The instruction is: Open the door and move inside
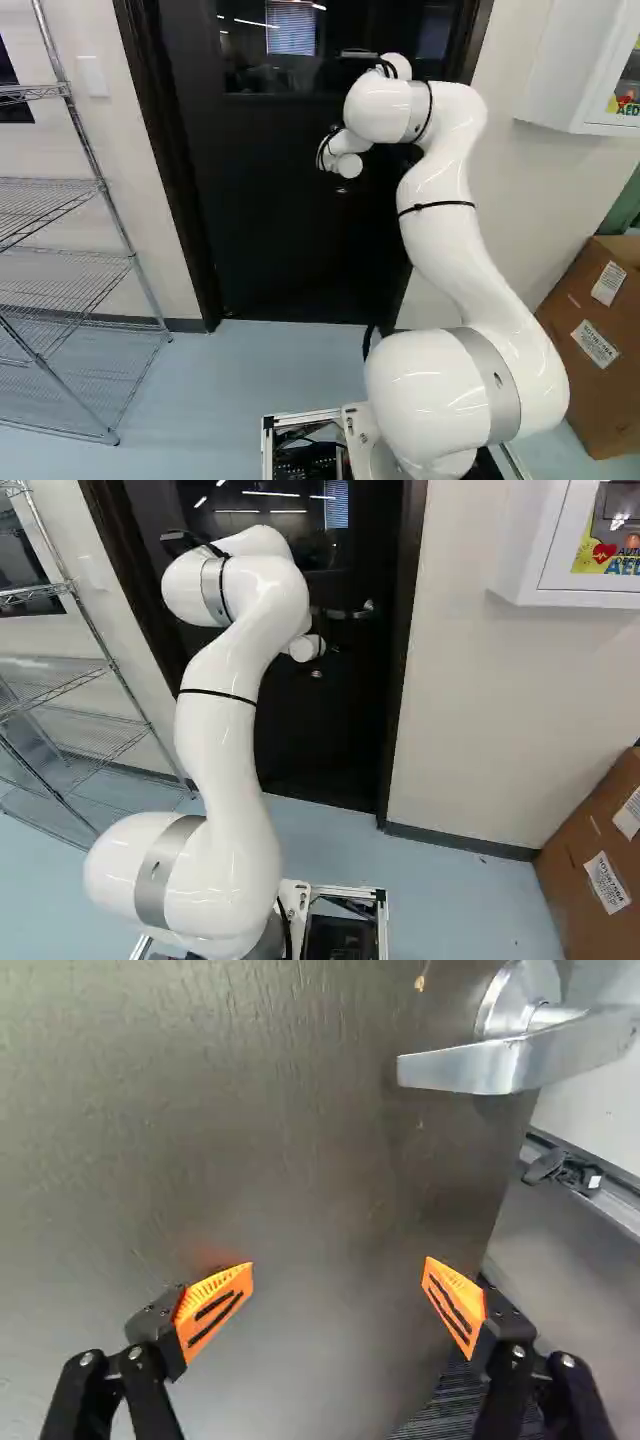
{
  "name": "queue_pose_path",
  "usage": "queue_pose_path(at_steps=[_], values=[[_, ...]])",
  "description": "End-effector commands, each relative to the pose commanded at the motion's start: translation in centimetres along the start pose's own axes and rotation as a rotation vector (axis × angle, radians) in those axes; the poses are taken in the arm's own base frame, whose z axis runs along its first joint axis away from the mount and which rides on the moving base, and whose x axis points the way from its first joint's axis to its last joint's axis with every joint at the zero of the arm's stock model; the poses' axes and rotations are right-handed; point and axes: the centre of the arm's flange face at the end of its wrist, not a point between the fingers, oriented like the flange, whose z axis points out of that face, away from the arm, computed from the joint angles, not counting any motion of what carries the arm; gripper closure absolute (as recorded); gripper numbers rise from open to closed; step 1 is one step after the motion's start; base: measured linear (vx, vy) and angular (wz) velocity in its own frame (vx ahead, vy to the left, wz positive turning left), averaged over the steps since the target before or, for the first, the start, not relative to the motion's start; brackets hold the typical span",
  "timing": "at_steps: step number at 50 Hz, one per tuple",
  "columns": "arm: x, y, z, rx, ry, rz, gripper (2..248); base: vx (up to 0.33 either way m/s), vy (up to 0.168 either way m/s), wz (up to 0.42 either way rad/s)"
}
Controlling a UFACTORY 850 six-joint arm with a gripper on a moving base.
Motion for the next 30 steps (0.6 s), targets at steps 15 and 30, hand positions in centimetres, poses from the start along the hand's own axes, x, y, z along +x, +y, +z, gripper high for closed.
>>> queue_pose_path(at_steps=[15,30], values=[[-0.2,-0.5,-2.5,0.006,-0.026,-0.006,3,0.000,0.000,0.000],[-0.3,-0.4,-5.5,0.007,-0.054,-0.012,3,0.000,0.000,0.000]])
